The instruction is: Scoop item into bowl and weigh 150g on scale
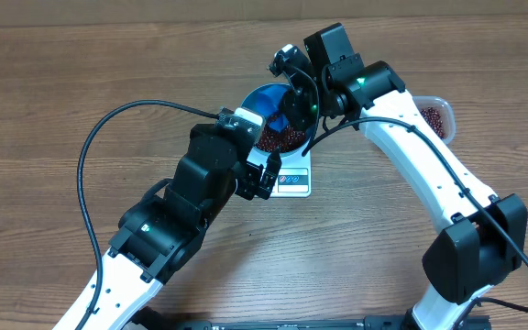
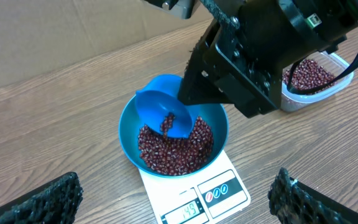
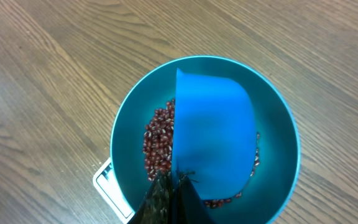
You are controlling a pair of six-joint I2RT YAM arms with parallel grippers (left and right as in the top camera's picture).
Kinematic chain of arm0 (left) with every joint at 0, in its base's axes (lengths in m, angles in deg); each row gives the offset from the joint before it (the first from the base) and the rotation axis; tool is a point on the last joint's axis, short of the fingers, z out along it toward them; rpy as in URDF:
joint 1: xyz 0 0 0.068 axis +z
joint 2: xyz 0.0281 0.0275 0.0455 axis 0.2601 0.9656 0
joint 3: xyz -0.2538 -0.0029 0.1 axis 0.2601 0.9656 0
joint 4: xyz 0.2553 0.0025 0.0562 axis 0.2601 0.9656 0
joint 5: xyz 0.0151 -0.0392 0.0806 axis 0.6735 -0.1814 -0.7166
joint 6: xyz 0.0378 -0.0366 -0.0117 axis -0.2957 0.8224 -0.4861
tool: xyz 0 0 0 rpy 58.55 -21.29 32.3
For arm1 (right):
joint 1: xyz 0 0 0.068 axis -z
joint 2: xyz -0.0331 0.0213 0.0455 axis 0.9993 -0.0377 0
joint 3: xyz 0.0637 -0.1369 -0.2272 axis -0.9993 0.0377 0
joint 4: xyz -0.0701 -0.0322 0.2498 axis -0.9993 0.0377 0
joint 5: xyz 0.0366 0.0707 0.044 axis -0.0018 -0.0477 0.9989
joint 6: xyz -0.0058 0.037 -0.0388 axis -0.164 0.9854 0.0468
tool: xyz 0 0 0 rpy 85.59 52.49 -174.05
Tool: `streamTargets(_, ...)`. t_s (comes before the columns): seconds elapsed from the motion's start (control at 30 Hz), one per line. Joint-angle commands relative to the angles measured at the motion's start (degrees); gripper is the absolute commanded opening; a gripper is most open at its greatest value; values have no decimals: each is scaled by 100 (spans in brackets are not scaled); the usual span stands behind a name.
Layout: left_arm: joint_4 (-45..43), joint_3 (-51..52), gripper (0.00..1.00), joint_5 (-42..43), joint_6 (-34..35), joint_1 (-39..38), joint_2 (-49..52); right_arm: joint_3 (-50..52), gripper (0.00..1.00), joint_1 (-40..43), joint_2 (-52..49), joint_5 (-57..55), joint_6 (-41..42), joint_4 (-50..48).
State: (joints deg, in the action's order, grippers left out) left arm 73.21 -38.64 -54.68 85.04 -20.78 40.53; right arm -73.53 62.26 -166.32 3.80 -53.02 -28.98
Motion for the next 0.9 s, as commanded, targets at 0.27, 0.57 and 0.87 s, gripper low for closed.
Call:
streamTargets(0.27, -4, 7, 100, -72, -114, 26, -17, -195, 4, -7, 173, -402, -129, -4)
streamTargets(0.57, -9, 7, 100, -72, -114, 26, -17, -195, 4, -7, 195, -634, -144, 11)
streamTargets(0.87, -31, 7, 100, -74, -116, 26, -17, -192, 4, -24, 195, -638, -144, -4)
